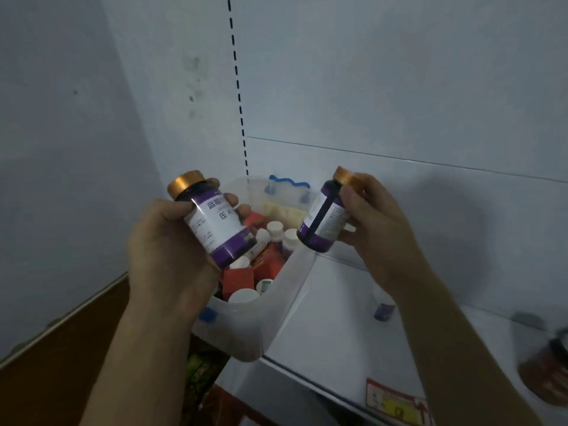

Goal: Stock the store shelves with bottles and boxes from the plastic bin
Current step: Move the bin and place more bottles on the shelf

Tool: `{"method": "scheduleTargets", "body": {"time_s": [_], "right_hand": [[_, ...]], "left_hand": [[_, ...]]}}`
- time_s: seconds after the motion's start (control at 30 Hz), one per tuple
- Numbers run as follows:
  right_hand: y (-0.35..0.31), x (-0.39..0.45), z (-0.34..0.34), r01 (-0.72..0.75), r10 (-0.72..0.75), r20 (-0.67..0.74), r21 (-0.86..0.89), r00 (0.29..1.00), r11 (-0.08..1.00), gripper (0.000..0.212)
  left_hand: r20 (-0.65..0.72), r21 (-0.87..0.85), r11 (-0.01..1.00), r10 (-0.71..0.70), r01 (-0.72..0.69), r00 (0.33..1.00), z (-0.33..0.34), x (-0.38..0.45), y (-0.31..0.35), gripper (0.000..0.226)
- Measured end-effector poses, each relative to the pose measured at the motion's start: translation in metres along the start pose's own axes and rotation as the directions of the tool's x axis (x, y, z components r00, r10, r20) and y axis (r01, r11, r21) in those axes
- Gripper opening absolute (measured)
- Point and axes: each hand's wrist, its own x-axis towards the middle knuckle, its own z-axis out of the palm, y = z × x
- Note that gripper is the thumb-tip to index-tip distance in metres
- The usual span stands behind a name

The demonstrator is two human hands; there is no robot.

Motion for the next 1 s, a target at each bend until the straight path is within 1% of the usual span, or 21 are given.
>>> {"method": "scheduleTargets", "body": {"time_s": [0.03,0.1,0.23,0.33,0.43,0.53,0.63,0.73,0.9,1.0], "right_hand": [[0.000,-0.015,-0.001,0.010,-0.011,-0.048,-0.021,0.999,1.000,0.024],[0.001,-0.044,-0.006,0.021,-0.035,-0.134,-0.108,0.990,0.994,0.022],[-0.006,-0.100,-0.030,-0.013,-0.055,-0.286,-0.228,0.957,0.974,0.022],[-0.024,-0.144,-0.053,-0.038,-0.078,-0.388,-0.282,0.918,0.959,0.023],[-0.044,-0.188,-0.081,-0.095,-0.105,-0.499,-0.359,0.860,0.929,0.021],[-0.065,-0.234,-0.108,-0.136,-0.145,-0.588,-0.406,0.796,0.904,0.021],[-0.088,-0.283,-0.138,-0.167,-0.198,-0.669,-0.441,0.716,0.882,0.019],[-0.113,-0.335,-0.176,-0.182,-0.220,-0.750,-0.413,0.624,0.892,0.019],[-0.161,-0.434,-0.251,-0.222,-0.251,-0.871,-0.368,0.422,0.903,0.017],[-0.192,-0.495,-0.298,-0.238,-0.274,-0.899,-0.364,0.341,0.900,0.016]], "left_hand": [[0.072,-0.029,0.999,-0.027,0.029,0.997,0.007,-0.007,-0.004,0.076],[0.170,-0.048,0.996,-0.071,0.081,0.983,0.020,-0.023,-0.013,0.068],[0.289,0.044,0.987,-0.162,0.156,0.943,0.043,-0.047,-0.038,0.062],[0.368,0.039,0.977,-0.209,0.210,0.906,0.061,-0.060,-0.065,0.062],[0.480,-0.036,0.943,-0.274,0.331,0.834,0.086,-0.075,-0.098,0.056],[0.534,-0.044,0.885,-0.372,0.464,0.759,0.118,-0.094,-0.135,0.057],[0.578,-0.005,0.849,-0.428,0.528,0.694,0.157,-0.117,-0.173,0.056],[0.631,0.030,0.821,-0.458,0.570,0.627,0.200,-0.146,-0.212,0.051],[0.690,0.076,0.754,-0.512,0.652,0.512,0.281,-0.212,-0.289,0.053],[0.738,0.096,0.685,-0.536,0.722,0.410,0.331,-0.261,-0.340,0.050]]}}
